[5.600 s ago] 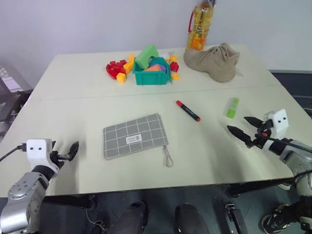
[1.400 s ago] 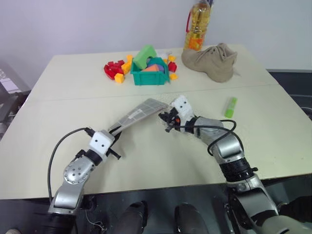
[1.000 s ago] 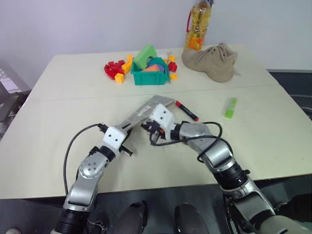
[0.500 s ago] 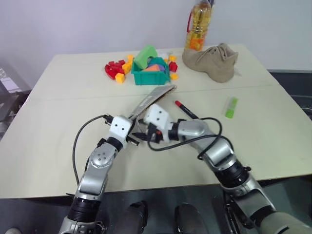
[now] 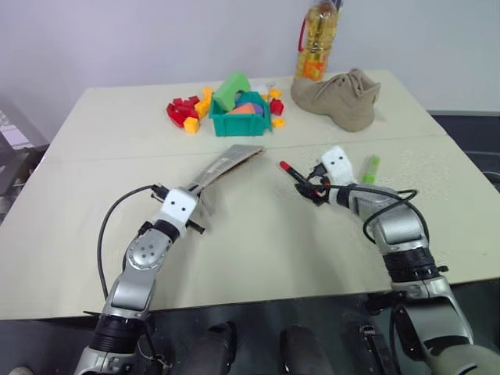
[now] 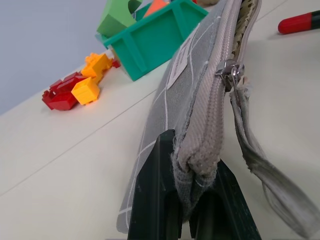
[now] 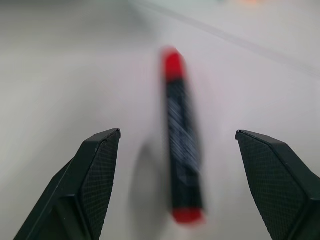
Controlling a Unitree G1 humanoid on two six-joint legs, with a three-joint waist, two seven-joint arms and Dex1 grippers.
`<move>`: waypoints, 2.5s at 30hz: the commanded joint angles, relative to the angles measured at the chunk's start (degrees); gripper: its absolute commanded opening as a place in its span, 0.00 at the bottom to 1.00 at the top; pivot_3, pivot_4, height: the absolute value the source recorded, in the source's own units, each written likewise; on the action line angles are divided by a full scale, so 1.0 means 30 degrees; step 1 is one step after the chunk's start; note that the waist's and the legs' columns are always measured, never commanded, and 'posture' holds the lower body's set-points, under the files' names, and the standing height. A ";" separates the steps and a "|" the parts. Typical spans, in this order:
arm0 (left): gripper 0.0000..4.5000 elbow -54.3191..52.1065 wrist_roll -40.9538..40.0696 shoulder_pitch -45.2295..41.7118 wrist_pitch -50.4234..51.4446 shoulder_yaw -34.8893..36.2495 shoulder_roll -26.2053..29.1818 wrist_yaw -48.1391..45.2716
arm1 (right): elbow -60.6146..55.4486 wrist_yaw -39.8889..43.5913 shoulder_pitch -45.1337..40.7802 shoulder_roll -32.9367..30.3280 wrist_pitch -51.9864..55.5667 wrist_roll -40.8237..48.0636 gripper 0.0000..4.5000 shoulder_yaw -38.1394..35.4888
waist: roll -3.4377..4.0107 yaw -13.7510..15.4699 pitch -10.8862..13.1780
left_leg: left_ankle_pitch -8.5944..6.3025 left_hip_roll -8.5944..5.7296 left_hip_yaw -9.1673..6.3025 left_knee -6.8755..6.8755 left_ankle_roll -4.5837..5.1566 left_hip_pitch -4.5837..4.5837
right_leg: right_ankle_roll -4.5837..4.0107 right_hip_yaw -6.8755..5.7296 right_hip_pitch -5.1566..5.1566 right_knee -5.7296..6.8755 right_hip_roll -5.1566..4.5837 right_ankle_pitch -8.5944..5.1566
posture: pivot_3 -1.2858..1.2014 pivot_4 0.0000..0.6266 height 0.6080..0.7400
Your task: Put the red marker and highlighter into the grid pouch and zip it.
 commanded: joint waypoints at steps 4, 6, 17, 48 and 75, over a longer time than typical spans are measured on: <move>0.00 -0.0097 0.0120 -0.0371 -0.0594 -0.0050 -0.0045 -0.0015 | -0.0046 -0.0406 0.0285 0.0413 0.0680 0.0571 0.33 -0.0751 | 0.0000 0.0010 0.0000 | 0.0000 0.0000 0.0000 0.0001 0.0000 -0.0002 | 0.0000 0.0000 -0.0001 0.0000 -0.0001 0.0000 | 0.52 0.24 1.00; 0.00 -0.0092 0.0101 -0.0355 -0.0605 -0.0029 -0.0035 -0.0022 | -0.0381 -0.0294 0.0389 0.0388 0.0603 0.0592 0.11 -0.0665 | 0.0000 0.0008 0.0000 | 0.0000 -0.0001 -0.0003 0.0005 0.0000 -0.0001 | 0.0000 -0.0001 0.0003 -0.0001 -0.0001 0.0000 | 0.52 0.24 1.00; 0.00 -0.0061 -0.0391 -0.0670 -0.0483 0.0390 -0.0162 -0.0025 | -0.4981 0.3805 0.0953 -0.2651 -0.4860 0.0079 0.09 0.0864 | -0.0004 0.0017 0.0010 | -0.0001 0.0000 -0.0003 0.0010 0.0000 -0.0025 | 0.0006 -0.0011 -0.0012 -0.0003 -0.0001 -0.0002 | 0.52 0.24 1.00; 0.00 -0.0352 -0.0614 -0.0146 -0.4202 -0.1946 0.2249 -0.5257 | -0.5115 0.6712 -0.0827 -0.4990 -1.3066 -0.5650 0.09 0.5509 | -0.0014 -0.0042 0.0018 | -0.0001 0.0003 0.0003 0.0013 -0.0001 -0.0027 | 0.0005 -0.0010 -0.0016 -0.0011 -0.0002 -0.0002 | 0.52 0.24 1.00; 0.00 0.0174 0.0790 -0.1077 -0.1128 -0.1521 -0.0503 -0.1272 | 0.6061 -0.4343 -0.1685 -0.1436 -0.4111 -0.1310 1.00 -0.5263 | -0.0021 -0.0083 0.0029 | 0.0004 0.0002 0.0036 0.0030 0.0001 -0.0014 | 0.0001 0.0012 -0.0008 -0.0002 -0.0002 0.0003 | 0.52 0.24 1.00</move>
